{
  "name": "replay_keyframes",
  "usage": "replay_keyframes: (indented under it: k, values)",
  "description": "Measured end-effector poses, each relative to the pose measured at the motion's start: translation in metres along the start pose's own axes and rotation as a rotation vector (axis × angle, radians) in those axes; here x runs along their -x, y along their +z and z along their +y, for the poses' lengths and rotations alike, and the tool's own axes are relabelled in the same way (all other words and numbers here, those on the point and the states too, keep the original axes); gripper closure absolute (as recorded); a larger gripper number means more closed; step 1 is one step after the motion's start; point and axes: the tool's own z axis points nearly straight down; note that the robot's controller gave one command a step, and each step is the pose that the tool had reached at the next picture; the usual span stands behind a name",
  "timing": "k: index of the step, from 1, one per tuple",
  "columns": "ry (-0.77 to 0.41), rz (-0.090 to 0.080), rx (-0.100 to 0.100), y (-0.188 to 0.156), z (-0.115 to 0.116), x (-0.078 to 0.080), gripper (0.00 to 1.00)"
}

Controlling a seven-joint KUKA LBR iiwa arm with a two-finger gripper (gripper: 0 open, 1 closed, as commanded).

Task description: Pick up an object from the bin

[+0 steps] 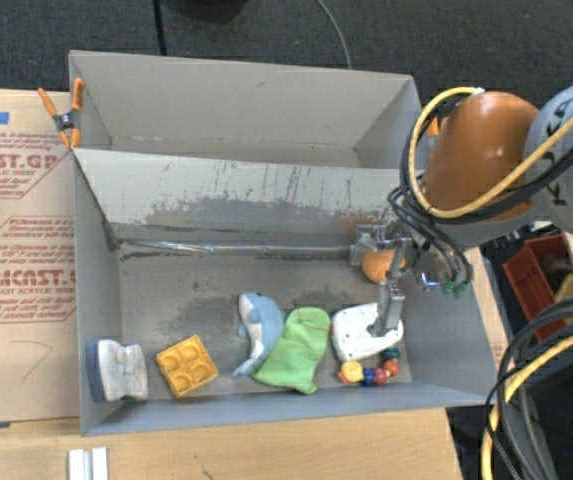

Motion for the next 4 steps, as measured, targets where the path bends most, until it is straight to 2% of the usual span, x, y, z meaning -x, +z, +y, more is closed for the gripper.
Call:
replay_keyframes:
  k: [1, 2, 3, 4]
  values:
    - [-0.001, -0.008, -0.001, -0.004, 0.0, 0.002, 0.0]
    - [-0.022, -0.013, -0.001, 0.04, 0.008, -0.016, 0.0]
    - [-0.154, -0.003, -0.001, 0.077, 0.019, -0.02, 0.0]
    - [-0.227, -0.011, -0.002, 0.09, 0.022, -0.019, 0.0]
